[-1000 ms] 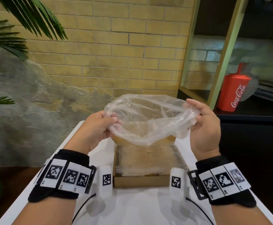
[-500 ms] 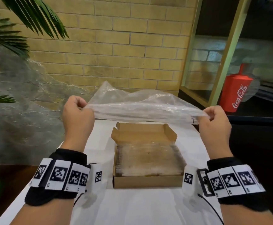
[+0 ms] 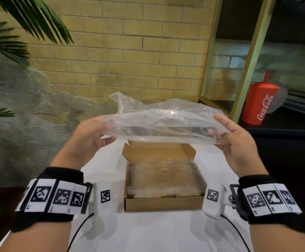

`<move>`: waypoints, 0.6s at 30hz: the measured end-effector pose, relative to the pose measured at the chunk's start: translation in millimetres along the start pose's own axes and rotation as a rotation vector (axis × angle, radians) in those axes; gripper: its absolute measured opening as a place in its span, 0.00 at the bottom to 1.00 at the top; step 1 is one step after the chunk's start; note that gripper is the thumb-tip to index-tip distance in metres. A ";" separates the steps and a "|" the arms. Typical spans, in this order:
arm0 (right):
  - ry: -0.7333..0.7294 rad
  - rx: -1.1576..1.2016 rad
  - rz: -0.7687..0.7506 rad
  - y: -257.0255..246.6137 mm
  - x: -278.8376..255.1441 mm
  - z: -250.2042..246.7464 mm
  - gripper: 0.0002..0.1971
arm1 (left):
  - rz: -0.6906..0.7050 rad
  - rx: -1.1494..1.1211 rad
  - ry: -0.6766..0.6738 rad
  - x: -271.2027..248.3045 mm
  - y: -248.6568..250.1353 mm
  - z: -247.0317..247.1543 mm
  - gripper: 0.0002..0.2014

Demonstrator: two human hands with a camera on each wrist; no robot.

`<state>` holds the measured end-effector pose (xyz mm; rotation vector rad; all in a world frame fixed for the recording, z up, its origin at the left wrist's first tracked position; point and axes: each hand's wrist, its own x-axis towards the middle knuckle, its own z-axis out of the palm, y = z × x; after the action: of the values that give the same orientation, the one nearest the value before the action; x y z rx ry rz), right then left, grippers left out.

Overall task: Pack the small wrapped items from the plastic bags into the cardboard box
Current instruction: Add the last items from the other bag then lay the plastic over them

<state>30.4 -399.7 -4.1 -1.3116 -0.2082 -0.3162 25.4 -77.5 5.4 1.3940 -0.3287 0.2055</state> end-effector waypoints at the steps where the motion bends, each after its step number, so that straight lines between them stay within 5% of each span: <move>1: -0.039 0.073 0.005 -1.1 -1.8 -1.2 0.21 | -0.027 -0.065 0.008 -1.2 1.4 -2.4 0.17; 4: -0.089 0.250 0.044 -2.8 -6.9 -3.9 0.20 | -0.110 -0.139 0.167 3.1 -0.2 -5.6 0.31; 6: 0.011 0.153 0.027 -0.2 -5.1 -4.1 0.20 | -0.094 0.008 0.234 7.6 -4.4 -4.7 0.30; 11: 0.143 -0.188 -0.136 3.4 1.7 4.3 0.06 | -0.066 0.254 0.124 6.3 -10.3 1.3 0.28; 13: 0.164 -0.191 -0.133 5.2 2.4 5.8 0.11 | -0.056 0.283 0.088 6.8 -11.5 3.2 0.29; 16: 0.177 -0.213 -0.159 6.7 1.1 7.3 0.15 | 0.006 0.326 0.152 5.6 -10.9 10.3 0.05; 18: 0.170 -0.269 -0.189 6.8 -0.3 9.1 0.15 | 0.035 0.354 0.186 4.7 -10.3 12.8 0.05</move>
<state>32.7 -389.3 -8.1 -1.5241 -0.1491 -0.6312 31.9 -92.2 -0.7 1.7045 -0.1662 0.4350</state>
